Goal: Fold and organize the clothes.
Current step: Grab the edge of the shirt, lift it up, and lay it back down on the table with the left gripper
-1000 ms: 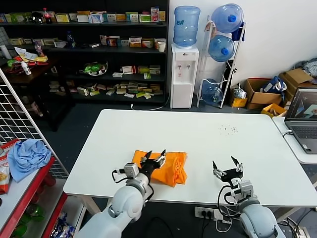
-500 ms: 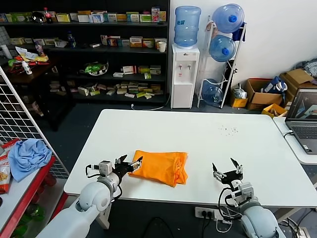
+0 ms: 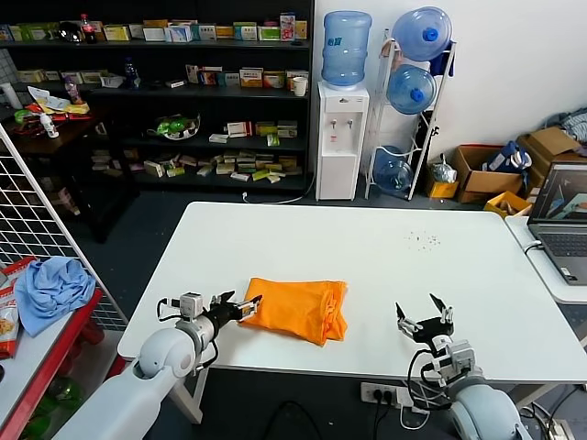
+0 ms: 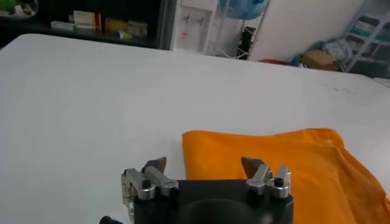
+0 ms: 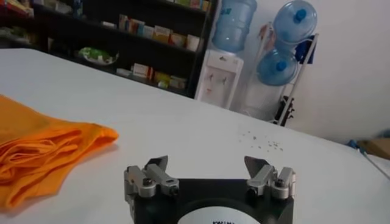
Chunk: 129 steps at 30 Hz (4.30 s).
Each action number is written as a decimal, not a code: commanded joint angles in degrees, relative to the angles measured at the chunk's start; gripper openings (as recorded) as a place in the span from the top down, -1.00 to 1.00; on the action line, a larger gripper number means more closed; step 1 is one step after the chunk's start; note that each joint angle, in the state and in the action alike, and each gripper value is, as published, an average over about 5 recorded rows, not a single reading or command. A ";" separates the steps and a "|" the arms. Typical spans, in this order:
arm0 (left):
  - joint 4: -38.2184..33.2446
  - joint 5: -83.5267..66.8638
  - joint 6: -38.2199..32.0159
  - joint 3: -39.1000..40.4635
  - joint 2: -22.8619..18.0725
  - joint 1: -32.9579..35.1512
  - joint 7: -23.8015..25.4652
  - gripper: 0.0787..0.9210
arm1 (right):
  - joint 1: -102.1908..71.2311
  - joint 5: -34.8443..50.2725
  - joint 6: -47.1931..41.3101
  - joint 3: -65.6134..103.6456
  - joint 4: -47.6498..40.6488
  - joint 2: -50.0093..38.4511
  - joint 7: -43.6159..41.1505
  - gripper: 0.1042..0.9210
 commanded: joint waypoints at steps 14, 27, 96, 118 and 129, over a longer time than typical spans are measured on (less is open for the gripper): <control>4.57 0.78 1.85 0.28 -2.24 -1.14 3.99 -0.65 | 0.24 0.44 -0.51 -0.23 0.62 0.01 0.09 -0.76; 2.03 0.91 1.24 0.06 -2.53 0.40 3.06 0.23 | -0.34 0.39 -0.56 -0.12 1.43 0.12 0.17 -0.76; 2.95 16.91 -3.61 -7.58 13.88 1.55 -12.93 0.83 | 1.66 -3.50 -0.61 -7.26 2.80 4.47 0.62 -0.76; -5.66 17.53 -5.49 2.00 -11.09 4.54 -23.18 0.83 | 1.26 -3.41 -1.16 -4.44 1.78 3.64 0.84 -0.76; -1.57 21.87 -7.81 9.15 -24.60 3.06 -23.25 0.83 | 0.39 -3.01 0.64 -1.27 0.19 2.67 0.30 -0.76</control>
